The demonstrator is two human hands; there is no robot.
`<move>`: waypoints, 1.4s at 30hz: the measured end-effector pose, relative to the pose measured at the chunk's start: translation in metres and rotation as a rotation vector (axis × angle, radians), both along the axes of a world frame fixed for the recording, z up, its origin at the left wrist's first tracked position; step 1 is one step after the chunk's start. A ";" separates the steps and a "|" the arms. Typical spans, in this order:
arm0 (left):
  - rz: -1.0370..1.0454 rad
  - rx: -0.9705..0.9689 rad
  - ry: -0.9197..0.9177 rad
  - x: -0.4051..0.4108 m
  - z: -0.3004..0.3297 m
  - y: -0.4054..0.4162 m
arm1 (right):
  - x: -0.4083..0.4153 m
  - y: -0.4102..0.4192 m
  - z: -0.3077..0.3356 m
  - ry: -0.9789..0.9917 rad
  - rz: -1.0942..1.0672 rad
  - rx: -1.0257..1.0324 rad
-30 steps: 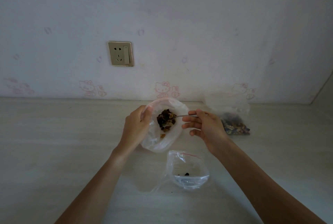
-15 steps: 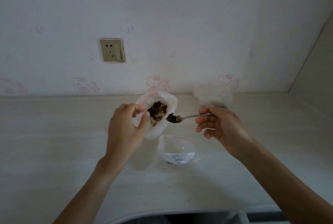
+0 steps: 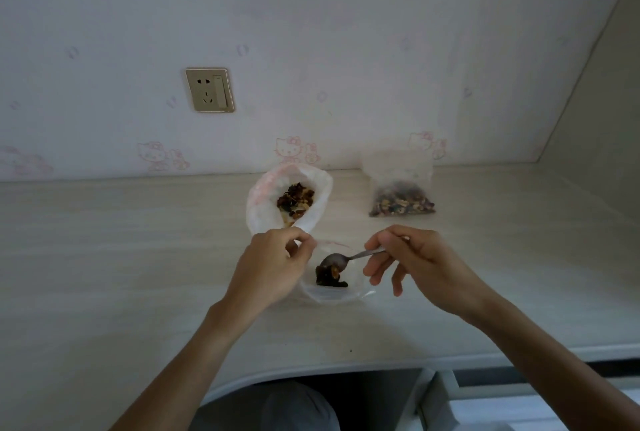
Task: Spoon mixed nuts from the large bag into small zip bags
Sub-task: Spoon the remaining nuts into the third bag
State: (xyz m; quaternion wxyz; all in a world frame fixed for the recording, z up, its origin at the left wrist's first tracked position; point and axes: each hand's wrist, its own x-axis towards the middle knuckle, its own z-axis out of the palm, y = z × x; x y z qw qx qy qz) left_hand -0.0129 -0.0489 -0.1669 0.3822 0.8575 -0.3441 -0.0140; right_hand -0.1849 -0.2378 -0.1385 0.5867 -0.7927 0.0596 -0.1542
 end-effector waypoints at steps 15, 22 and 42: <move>0.000 -0.240 0.065 -0.004 -0.012 0.011 | 0.010 -0.005 0.003 -0.158 -0.065 0.141; 0.045 -0.245 -0.040 0.012 -0.003 0.011 | 0.046 -0.012 0.002 -0.123 -0.184 0.499; 0.275 -0.030 0.049 0.078 -0.011 -0.006 | 0.149 -0.014 -0.014 0.312 -0.239 0.507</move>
